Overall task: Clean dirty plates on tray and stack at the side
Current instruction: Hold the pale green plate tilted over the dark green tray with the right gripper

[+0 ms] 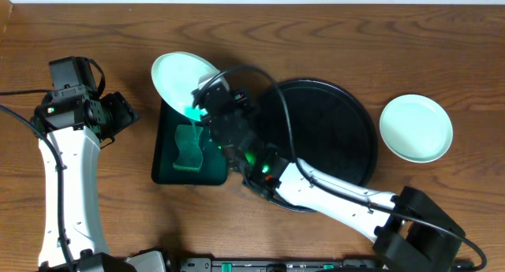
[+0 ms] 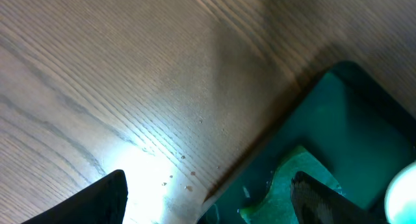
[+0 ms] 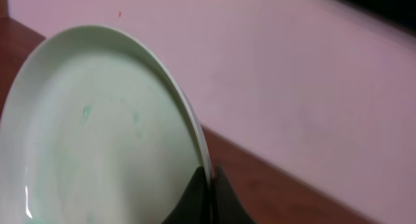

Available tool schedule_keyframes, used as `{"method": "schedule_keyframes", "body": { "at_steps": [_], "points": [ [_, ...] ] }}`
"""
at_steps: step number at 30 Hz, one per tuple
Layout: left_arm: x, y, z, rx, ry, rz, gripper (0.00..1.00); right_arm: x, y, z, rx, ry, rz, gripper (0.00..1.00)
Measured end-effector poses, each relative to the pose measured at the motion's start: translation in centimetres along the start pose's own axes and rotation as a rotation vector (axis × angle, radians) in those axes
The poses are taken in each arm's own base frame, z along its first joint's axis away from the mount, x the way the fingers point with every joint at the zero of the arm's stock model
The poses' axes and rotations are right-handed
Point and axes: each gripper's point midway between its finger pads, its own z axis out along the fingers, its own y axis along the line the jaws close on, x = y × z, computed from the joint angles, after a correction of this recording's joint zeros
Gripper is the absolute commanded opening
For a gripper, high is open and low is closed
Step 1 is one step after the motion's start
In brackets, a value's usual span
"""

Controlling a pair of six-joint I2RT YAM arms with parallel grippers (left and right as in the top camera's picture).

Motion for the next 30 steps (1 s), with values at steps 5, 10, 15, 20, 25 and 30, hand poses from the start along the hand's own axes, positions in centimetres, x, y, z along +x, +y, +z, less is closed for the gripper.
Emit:
{"method": "schedule_keyframes", "body": {
  "at_steps": [5, 10, 15, 20, 25, 30],
  "points": [
    [0.0, 0.0, 0.0, 0.0, 0.0, 0.0, 0.8, -2.8, -0.3, -1.3, 0.071, -0.08, -0.164, 0.01],
    [0.0, 0.0, 0.0, 0.0, 0.0, 0.0, 0.8, -5.1, -0.3, -2.7, 0.121, -0.14, -0.296, 0.01],
    [0.0, 0.0, 0.0, 0.0, 0.0, 0.0, 0.81, -6.9, -0.2, -3.9, 0.156, -0.193, -0.369, 0.01],
    [0.0, 0.0, 0.0, 0.0, 0.0, 0.0, 0.81, -8.2, -0.4, -4.8, 0.19, -0.225, -0.419, 0.01],
    [0.0, 0.0, 0.0, 0.0, 0.0, 0.0, 0.8, -8.5, -0.3, -5.2, 0.203, -0.227, -0.469, 0.01],
    [0.0, 0.0, 0.0, 0.0, 0.0, 0.0, 0.8, -8.4, -0.5, -5.2, 0.211, -0.219, -0.489, 0.01]
  ]
}}
